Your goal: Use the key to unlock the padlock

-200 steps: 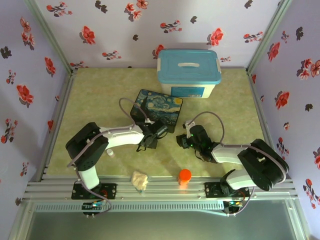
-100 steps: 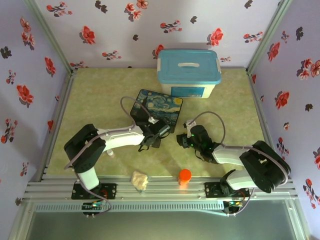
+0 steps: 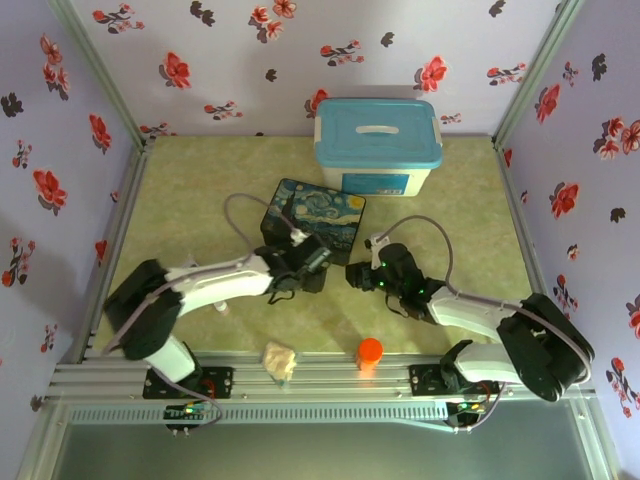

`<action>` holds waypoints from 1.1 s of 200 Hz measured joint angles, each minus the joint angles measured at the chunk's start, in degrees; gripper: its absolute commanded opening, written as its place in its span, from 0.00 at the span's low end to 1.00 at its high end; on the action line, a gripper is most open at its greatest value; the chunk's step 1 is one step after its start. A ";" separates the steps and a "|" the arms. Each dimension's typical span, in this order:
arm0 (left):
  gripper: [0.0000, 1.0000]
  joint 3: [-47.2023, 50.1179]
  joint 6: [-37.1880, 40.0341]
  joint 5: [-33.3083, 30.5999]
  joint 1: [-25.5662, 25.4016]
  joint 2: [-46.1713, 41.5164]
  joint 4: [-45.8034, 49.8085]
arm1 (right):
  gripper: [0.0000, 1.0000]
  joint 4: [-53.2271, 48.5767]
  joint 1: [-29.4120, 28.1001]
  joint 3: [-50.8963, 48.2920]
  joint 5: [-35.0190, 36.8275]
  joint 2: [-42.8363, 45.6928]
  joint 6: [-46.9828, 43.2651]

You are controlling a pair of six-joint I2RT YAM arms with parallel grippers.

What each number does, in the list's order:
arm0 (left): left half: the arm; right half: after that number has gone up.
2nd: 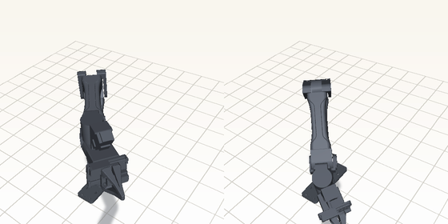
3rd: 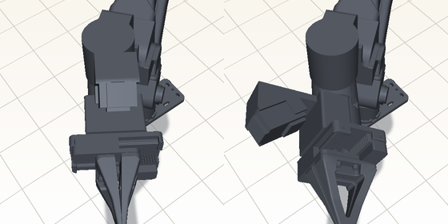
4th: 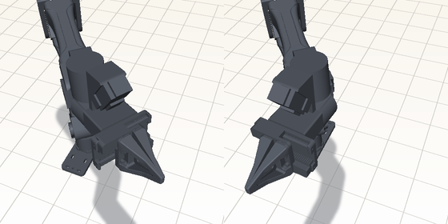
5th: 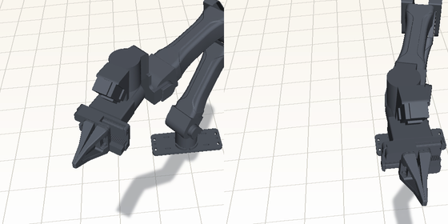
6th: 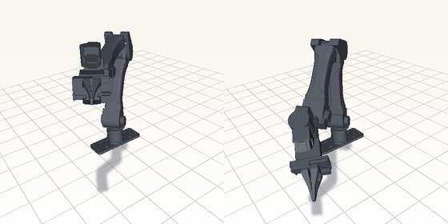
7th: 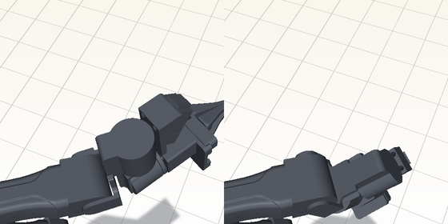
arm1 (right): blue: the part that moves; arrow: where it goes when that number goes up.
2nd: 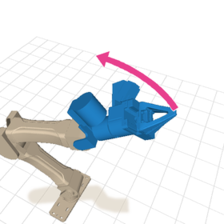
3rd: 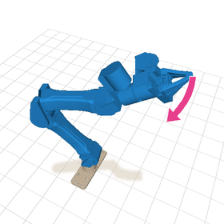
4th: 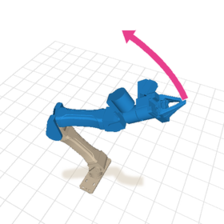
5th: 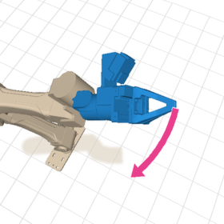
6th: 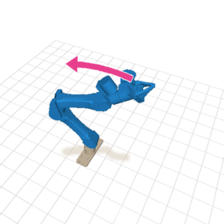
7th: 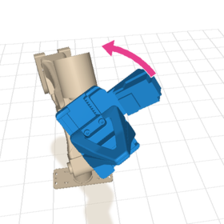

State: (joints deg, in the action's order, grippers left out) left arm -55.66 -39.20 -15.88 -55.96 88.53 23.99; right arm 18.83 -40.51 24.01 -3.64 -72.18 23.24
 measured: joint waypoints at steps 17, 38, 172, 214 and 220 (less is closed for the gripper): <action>0.96 3.39 0.63 0.94 3.54 -8.31 -2.99 | 0.54 -0.37 -2.23 2.69 -1.33 -0.28 2.32; 1.00 6.62 0.83 2.93 8.96 -16.20 -7.15 | 0.53 -0.35 -4.85 6.75 -2.84 -3.98 5.86; 1.00 12.94 2.75 10.03 20.94 -20.65 -13.88 | 0.46 -1.55 -10.78 23.98 -2.69 -31.01 14.75; 1.00 13.42 2.75 10.19 21.14 -20.63 -15.30 | 0.35 -1.49 -10.91 24.83 -2.27 -31.82 14.71; 1.00 13.51 2.75 10.19 21.22 -20.63 -15.43 | 0.35 -1.49 -10.93 24.83 -2.19 -31.82 14.71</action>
State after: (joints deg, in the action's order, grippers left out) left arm -42.15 -36.45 -5.69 -34.74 67.90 8.56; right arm 17.34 -51.44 48.84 -5.82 -104.01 37.95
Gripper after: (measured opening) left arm 0.997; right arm 0.358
